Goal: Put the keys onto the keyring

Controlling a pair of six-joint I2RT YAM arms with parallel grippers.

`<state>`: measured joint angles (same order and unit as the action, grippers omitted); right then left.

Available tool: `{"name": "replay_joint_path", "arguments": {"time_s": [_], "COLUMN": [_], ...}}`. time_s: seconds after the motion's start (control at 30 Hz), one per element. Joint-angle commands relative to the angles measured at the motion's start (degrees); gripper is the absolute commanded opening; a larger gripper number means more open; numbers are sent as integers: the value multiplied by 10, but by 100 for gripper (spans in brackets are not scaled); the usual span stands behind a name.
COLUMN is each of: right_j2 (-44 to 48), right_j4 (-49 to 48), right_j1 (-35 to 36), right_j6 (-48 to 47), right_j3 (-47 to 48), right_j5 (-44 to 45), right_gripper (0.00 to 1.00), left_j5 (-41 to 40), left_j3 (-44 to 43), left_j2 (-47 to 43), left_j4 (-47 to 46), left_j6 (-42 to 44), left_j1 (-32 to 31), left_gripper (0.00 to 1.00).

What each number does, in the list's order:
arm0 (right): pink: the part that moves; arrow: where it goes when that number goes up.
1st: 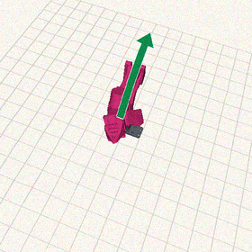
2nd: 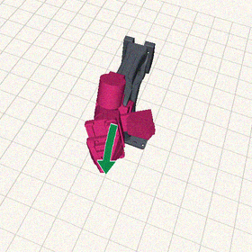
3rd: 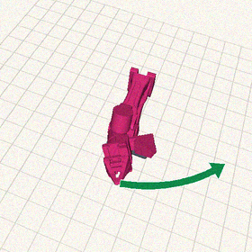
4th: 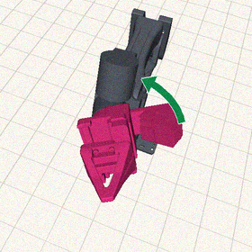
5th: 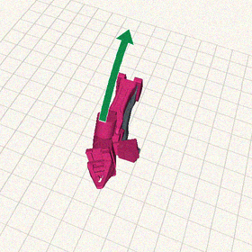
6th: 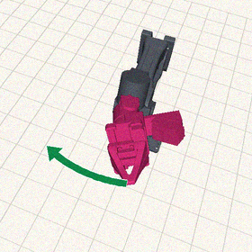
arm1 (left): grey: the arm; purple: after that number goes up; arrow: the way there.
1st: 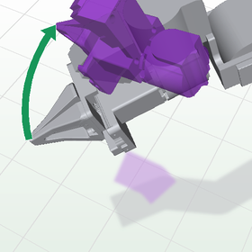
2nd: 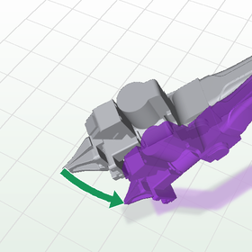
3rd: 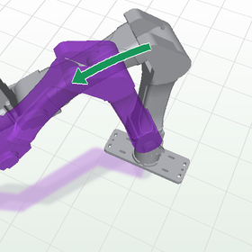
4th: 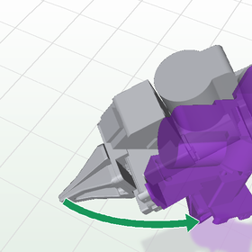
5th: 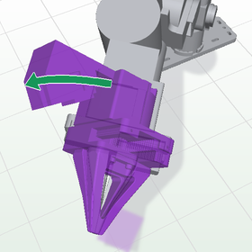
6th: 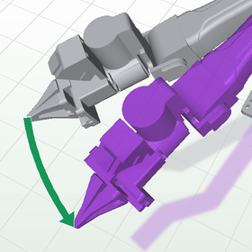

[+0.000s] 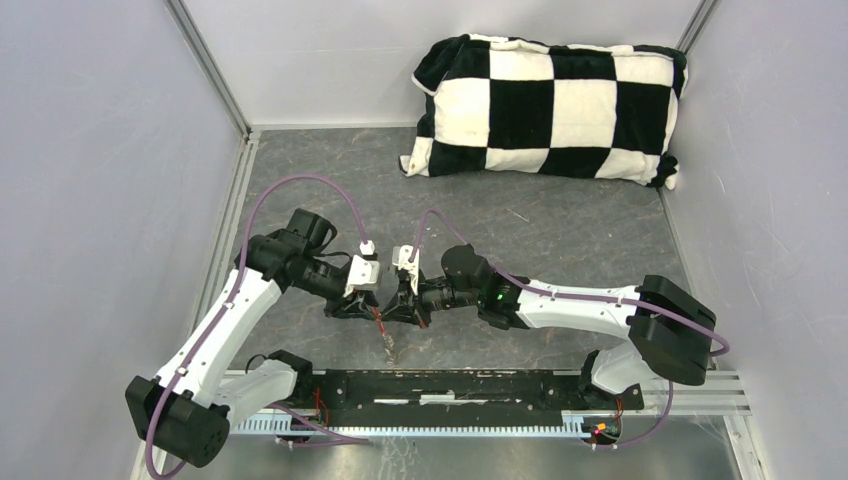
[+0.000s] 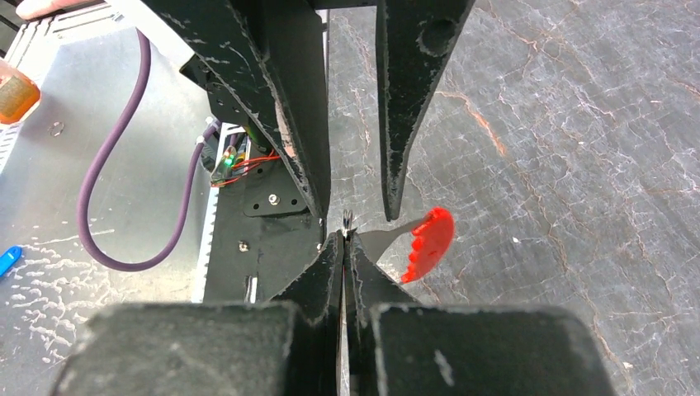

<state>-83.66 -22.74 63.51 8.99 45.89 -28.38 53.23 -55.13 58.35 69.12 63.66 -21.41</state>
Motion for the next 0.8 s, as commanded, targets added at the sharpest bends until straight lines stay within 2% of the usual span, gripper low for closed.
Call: {"name": "replay_joint_path", "arguments": {"time_s": [0.0,0.23,0.53,0.63,0.77], "right_j2": [8,3,-4,-4,1], "right_j4": [-24,-26,-34,-37,-37], "right_j1": [3,3,3,4,3], "right_j6": [-2,3,14,16,16], "right_j3": [27,33,37,34,32], "right_j5": [-8,-8,-10,-10,-10], "right_gripper": [0,0,0,0,0], "left_j5": [15,14,-6,-3,-3], "left_j3": [-7,16,62,68,73], "left_j2": [-7,-16,-60,-74,-81], "left_j4": [21,0,-108,-136,-135], "left_j6": [47,29,-58,-76,-74], "left_j1": [-3,-3,-3,-3,-2], "left_gripper": [38,38,36,29,13]}}
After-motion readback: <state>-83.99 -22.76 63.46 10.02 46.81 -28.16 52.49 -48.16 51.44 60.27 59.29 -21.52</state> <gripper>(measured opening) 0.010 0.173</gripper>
